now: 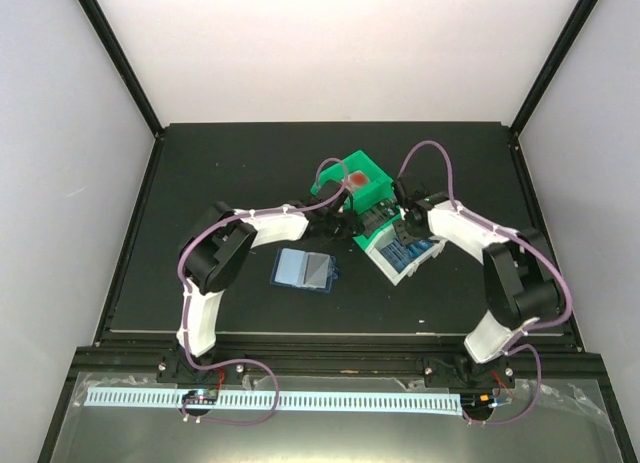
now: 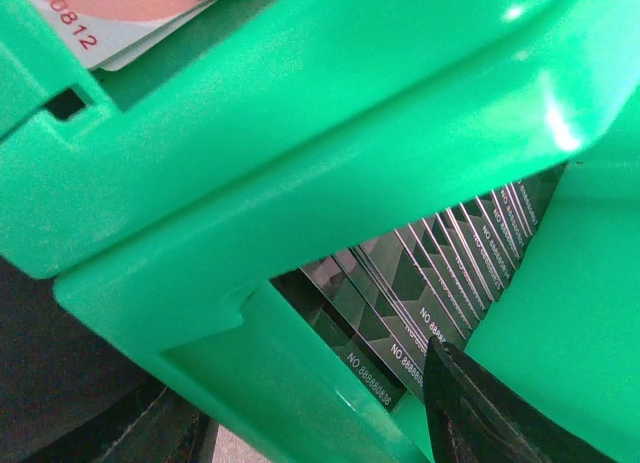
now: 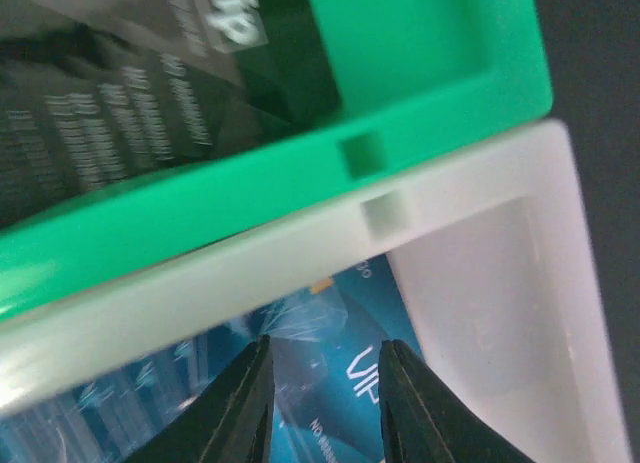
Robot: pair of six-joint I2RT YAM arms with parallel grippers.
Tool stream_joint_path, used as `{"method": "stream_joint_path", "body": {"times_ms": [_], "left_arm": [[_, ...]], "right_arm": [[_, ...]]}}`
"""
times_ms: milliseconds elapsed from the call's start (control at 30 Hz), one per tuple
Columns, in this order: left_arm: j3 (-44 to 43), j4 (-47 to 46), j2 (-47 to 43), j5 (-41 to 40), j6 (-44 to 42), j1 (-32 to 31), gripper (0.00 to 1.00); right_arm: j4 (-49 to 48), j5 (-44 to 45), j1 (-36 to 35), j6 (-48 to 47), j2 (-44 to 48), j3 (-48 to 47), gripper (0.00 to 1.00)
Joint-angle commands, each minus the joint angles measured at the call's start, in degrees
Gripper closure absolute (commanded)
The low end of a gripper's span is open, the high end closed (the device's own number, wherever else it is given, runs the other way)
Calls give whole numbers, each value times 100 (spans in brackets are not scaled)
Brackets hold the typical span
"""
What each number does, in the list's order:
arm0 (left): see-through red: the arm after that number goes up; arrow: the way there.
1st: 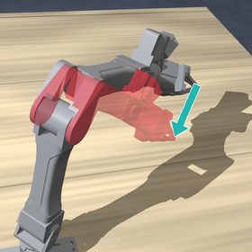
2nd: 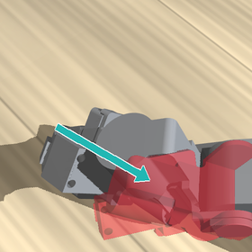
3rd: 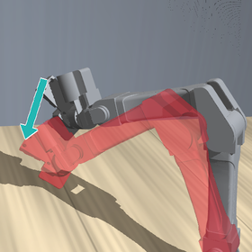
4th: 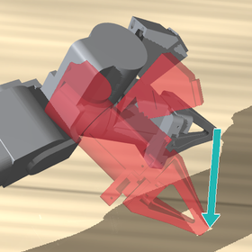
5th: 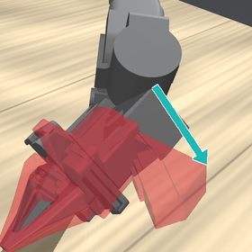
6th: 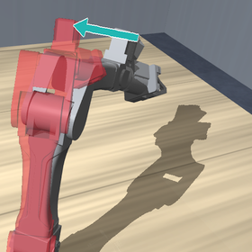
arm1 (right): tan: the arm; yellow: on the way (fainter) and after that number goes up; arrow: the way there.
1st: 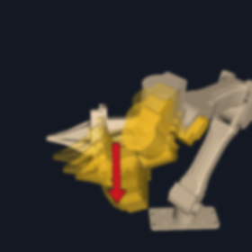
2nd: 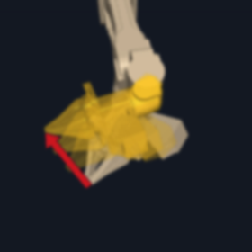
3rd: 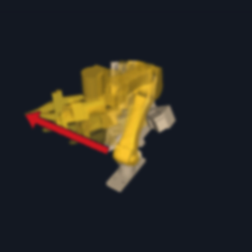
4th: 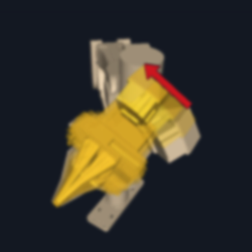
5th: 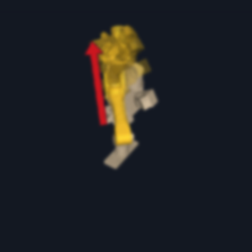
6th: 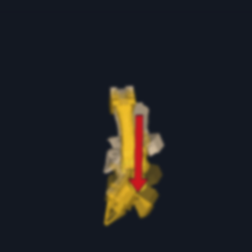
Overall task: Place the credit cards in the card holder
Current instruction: Pick up the credit card from the storage box.
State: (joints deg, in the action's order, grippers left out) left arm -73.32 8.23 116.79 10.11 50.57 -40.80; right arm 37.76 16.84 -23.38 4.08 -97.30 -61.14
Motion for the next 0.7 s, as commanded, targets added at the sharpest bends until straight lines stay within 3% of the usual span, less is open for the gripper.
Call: {"method": "stream_joint_path", "body": {"times_ms": [0,400,667], "left_arm": [[-127,555,343,-66,-452,143,45],[-99,461,362,84,-522,195,45],[-45,399,391,126,-505,190,45]], "right_arm": [[-508,-959,13,-1010,674,289,68],[-181,-672,-18,-1412,332,474,64],[-274,254,-78,-1486,-217,477,63]]}}
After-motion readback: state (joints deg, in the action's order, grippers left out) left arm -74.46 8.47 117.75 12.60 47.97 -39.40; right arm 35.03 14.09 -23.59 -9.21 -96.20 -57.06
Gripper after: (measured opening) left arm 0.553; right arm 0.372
